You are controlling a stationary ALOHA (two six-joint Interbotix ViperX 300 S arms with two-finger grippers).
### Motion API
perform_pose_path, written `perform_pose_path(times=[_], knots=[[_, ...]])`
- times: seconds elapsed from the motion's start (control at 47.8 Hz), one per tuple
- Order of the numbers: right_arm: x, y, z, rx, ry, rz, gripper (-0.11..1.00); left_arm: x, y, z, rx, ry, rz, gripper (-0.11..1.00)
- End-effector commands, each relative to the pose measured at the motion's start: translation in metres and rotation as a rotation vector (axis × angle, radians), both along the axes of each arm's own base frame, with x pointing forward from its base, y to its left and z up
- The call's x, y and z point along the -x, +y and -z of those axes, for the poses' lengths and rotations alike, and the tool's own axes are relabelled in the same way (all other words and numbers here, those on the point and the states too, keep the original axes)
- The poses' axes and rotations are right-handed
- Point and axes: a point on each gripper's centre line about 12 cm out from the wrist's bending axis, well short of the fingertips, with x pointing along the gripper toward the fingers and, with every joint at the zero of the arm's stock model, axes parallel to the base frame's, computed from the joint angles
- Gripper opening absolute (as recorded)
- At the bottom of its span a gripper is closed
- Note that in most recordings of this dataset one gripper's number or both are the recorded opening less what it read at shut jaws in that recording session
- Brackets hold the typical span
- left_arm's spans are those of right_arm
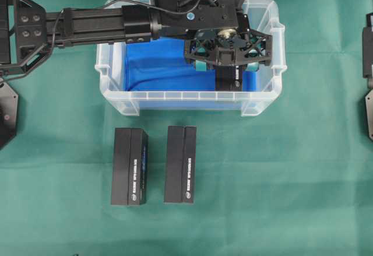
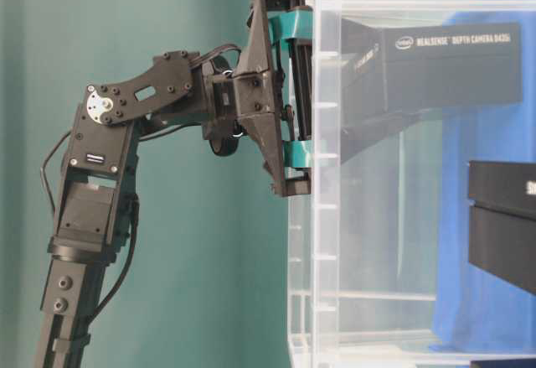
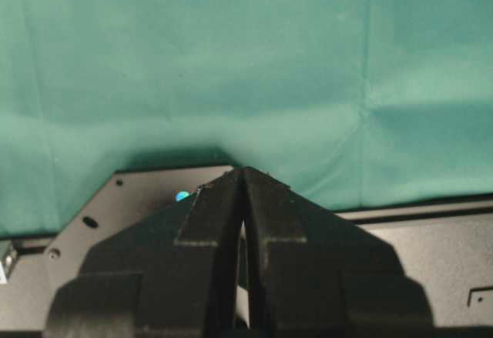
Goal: Take the box out of the case with the left arm.
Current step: 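Lower the left gripper around the right black box, then close the left gripper on the right box and lift it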
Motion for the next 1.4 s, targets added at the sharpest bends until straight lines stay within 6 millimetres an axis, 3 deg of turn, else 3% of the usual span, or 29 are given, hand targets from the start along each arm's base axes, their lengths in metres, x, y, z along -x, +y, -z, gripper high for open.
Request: perform_pose_path(times=[0.0,0.335,0.795,1.38], knots=[[-0.001,0.000,-0.004,-0.002,-0.015,0.001,0.03,-0.001,0.000,-0.026,-0.013,-0.062,0.002,0.59],[-0.001,0.000,-0.004,-0.001,-0.017,-0.002,0.03,0.001,-0.001,-0.033,-0.011,-0.062,0.003,0.59],[-0.003,0.000,-0.005,0.000,-0.027,-0.008,0.03,0.023,-0.001,-0.122,-0.014,-0.090,-0.016,0.59],[-0.002,0.000,-0.006,-0.001,-0.030,-0.005,0.03,0.014,-0.015,-0.179,-0.018,-0.104,0.020,0.59]])
